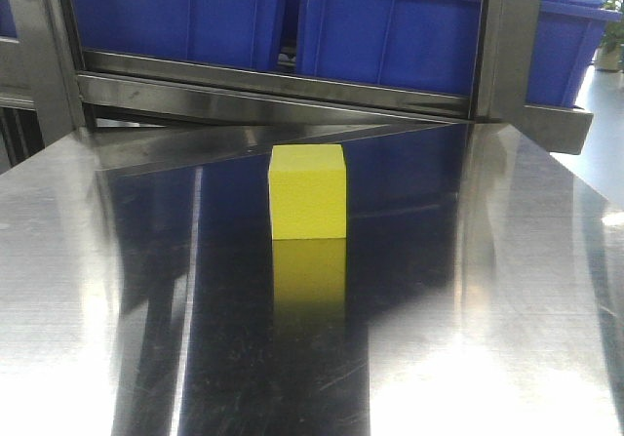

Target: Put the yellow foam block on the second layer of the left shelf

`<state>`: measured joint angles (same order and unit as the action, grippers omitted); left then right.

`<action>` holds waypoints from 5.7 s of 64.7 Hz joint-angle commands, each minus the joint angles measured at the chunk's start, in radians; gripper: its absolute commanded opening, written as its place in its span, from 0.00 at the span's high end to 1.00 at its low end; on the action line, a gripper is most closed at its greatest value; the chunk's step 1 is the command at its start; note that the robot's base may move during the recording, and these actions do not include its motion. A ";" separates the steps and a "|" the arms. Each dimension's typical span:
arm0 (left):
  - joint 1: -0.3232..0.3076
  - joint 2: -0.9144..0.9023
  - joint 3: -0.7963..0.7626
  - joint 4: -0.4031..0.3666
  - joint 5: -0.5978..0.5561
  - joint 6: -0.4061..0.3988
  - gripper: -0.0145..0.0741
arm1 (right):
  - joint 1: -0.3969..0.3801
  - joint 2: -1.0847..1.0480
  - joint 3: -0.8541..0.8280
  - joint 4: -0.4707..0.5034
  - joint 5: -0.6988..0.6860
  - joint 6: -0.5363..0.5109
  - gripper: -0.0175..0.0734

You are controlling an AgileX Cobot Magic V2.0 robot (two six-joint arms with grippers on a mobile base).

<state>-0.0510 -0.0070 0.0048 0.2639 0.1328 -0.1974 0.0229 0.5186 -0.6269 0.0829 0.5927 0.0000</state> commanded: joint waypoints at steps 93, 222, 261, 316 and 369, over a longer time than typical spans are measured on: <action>-0.006 -0.014 0.026 0.002 -0.086 -0.004 0.68 | 0.724 1.314 -1.140 -0.333 0.416 0.687 0.12; -0.006 -0.014 0.026 0.002 -0.086 -0.004 0.68 | 0.512 1.186 -1.010 -0.185 0.220 0.249 0.46; -0.006 -0.014 0.026 0.002 -0.086 -0.004 0.68 | 0.208 0.408 -0.151 -0.201 -0.047 0.204 0.46; -0.006 -0.014 0.026 0.002 -0.086 -0.004 0.68 | 0.219 -0.216 -0.015 -0.328 -0.057 0.204 0.46; -0.006 -0.014 0.026 0.002 -0.086 -0.004 0.68 | 0.221 -0.216 -0.014 -0.328 -0.058 0.204 0.46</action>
<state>-0.0510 -0.0070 0.0048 0.2639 0.1328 -0.1974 0.2443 0.2935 -0.6184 -0.2171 0.6262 0.2119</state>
